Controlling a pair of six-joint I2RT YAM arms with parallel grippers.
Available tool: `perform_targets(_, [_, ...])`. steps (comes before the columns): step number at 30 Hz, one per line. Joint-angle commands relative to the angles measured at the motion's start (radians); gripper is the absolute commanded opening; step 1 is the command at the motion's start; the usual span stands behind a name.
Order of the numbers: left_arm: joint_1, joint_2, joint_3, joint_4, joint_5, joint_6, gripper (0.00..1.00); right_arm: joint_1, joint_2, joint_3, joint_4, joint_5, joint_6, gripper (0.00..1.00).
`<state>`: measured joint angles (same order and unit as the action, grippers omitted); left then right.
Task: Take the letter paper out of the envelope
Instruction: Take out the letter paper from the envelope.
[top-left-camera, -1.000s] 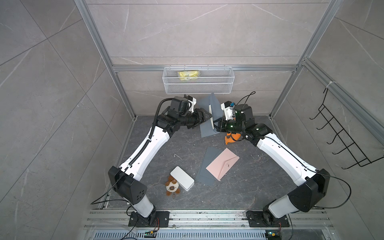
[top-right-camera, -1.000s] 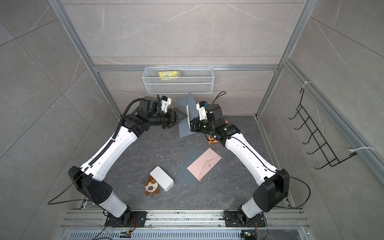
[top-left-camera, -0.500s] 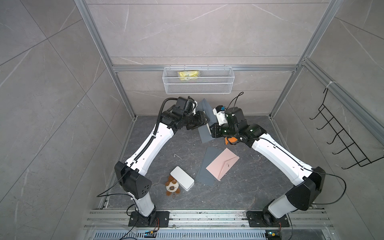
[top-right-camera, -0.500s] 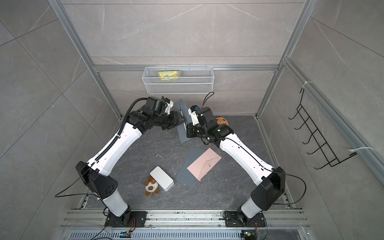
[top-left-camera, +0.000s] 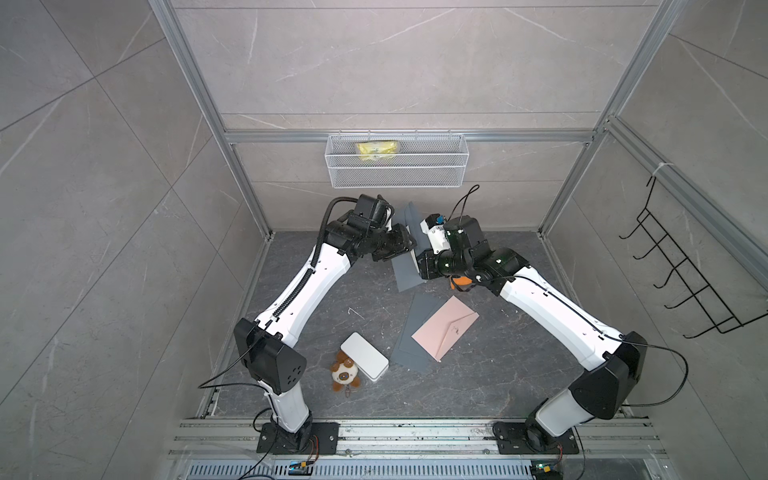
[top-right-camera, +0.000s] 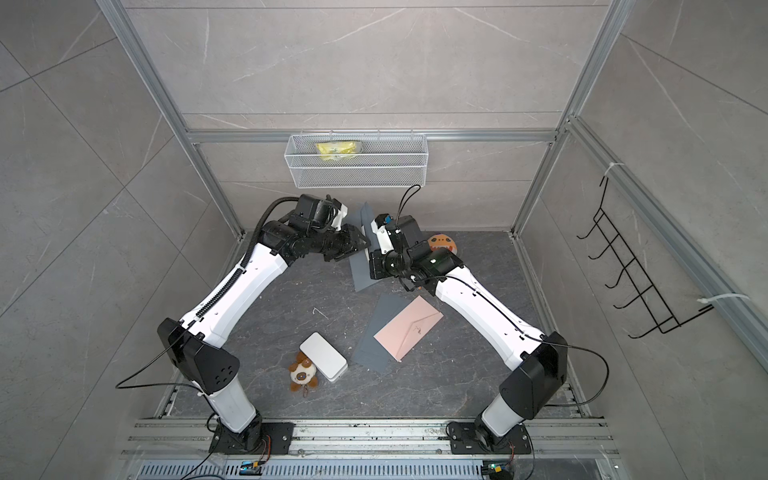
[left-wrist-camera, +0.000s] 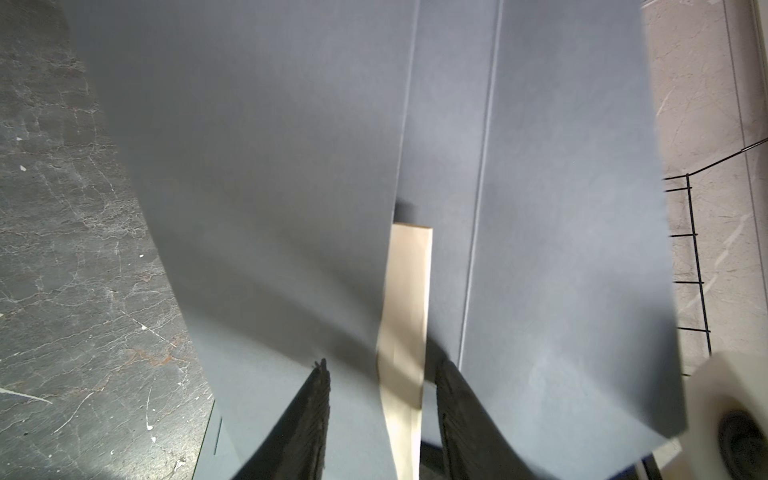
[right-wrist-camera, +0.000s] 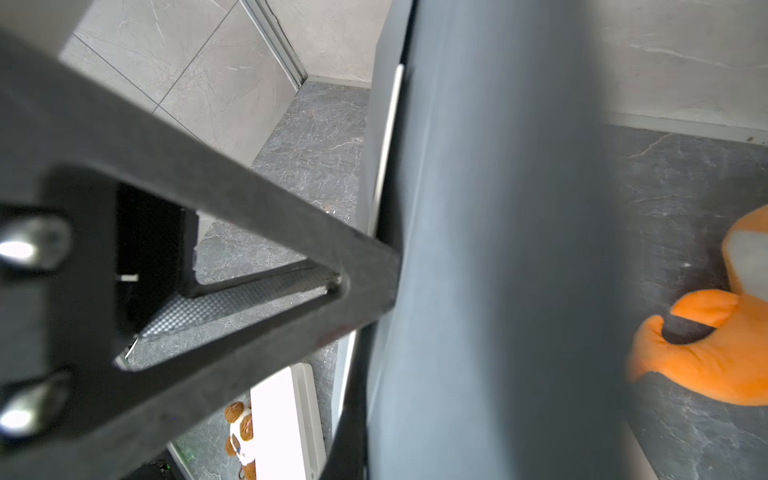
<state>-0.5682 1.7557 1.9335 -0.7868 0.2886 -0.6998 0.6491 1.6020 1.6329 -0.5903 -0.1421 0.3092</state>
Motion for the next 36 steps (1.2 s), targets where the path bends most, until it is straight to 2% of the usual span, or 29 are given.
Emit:
perform_targets(1, [-0.009, 0.008, 0.039, -0.027, 0.002, 0.028, 0.41, 0.023, 0.003, 0.032, 0.006, -0.011, -0.025, 0.00])
perform_targets(14, [-0.015, 0.014, 0.039, -0.034, 0.002, 0.032, 0.24, 0.036, -0.010, 0.022, 0.003, 0.003, -0.013, 0.00])
perform_targets(27, [-0.017, 0.008, 0.040, -0.042, -0.009, 0.040, 0.00, 0.035, -0.012, 0.022, 0.003, 0.018, 0.002, 0.00])
perform_targets(36, [-0.021, -0.015, 0.055, -0.023, 0.001, 0.017, 0.00, 0.033, 0.006, 0.018, -0.052, 0.083, 0.017, 0.00])
